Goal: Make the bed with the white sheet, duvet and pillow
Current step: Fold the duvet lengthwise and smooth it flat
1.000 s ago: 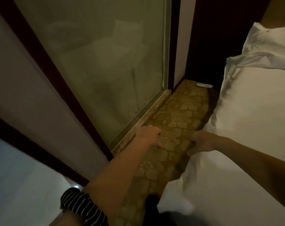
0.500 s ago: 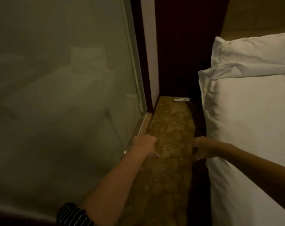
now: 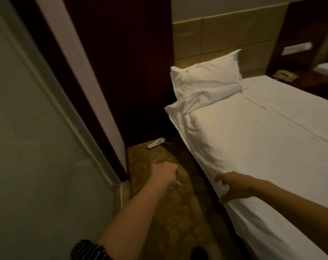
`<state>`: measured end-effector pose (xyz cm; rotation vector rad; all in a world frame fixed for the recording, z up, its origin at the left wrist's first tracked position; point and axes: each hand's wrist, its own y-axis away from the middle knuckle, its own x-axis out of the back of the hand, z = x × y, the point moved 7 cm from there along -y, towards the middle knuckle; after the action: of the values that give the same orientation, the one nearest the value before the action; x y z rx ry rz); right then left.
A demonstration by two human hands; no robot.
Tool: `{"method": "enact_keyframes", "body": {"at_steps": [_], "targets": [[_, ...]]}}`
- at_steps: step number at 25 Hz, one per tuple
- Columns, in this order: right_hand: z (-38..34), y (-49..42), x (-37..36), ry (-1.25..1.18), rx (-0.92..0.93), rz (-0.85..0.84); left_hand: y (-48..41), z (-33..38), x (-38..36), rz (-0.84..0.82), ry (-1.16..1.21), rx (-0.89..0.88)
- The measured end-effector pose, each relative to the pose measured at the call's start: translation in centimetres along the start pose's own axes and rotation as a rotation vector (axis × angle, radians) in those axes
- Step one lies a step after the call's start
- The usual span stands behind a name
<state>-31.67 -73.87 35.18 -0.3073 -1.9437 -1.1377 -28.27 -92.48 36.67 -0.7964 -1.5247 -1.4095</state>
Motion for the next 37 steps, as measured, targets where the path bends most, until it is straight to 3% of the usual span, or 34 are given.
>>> {"method": "enact_keyframes", "body": {"at_steps": [6,14,23,30,37], "targets": [[4.3,-15.6,12.1,-0.074,-0.073,0.061,-18.5,-3.9,8.2,0.046,-0.025,-0.039],[4.7,-36.2,26.6,-0.096,-0.119,0.035,-40.6,-13.7,16.6,0.045,-0.055,-0.058],[8.3,-55.2,38.7,-0.311,-0.313,0.15,-67.2,-19.3,25.3,-0.078,-0.233,-0.299],[15.3,-68.0,43.6,-0.43,-0.396,0.134,-83.7,-17.9,26.9,-0.115,-0.249,-0.422],[19.7,-79.6,44.0,-0.482,-0.433,0.093,-97.6,-18.0,22.0,-0.18,-0.264,-0.407]]}}
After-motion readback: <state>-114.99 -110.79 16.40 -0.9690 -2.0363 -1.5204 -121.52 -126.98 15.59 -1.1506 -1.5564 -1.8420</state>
